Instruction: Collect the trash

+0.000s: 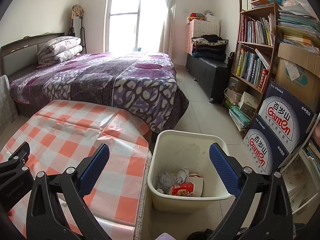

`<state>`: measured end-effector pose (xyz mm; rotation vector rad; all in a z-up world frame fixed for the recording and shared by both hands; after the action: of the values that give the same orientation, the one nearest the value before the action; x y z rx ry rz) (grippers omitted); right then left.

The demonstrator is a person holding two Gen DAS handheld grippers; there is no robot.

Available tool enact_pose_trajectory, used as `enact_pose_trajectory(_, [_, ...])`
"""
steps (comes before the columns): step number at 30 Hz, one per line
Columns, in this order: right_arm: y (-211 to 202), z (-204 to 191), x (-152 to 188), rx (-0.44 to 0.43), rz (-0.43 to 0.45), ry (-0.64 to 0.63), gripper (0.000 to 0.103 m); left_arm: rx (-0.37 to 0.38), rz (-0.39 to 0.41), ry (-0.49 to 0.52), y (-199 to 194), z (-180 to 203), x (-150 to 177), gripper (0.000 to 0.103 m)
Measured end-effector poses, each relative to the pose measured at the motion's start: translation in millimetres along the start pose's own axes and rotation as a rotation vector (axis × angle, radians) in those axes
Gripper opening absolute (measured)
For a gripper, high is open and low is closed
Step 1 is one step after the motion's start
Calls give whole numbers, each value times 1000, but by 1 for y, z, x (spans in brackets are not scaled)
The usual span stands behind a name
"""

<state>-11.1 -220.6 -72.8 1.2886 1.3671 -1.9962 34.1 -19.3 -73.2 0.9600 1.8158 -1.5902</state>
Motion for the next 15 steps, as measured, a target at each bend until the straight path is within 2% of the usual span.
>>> enact_pose_trajectory(15, [0,-1,2,-1,-9,-2,96,3,-4,2,1,1,2,96])
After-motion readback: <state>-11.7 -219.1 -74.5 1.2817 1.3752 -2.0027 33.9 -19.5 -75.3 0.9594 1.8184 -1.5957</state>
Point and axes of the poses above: each gripper's, at about its wrist camera, not at the fingertips, and y roughly the way its jaws point, z to its right, x to its underside, the point moved 9 cm from there along y, roughly the way its jaws point, and after that the axes turned 1 degree about -z, right-handed, at the moved point
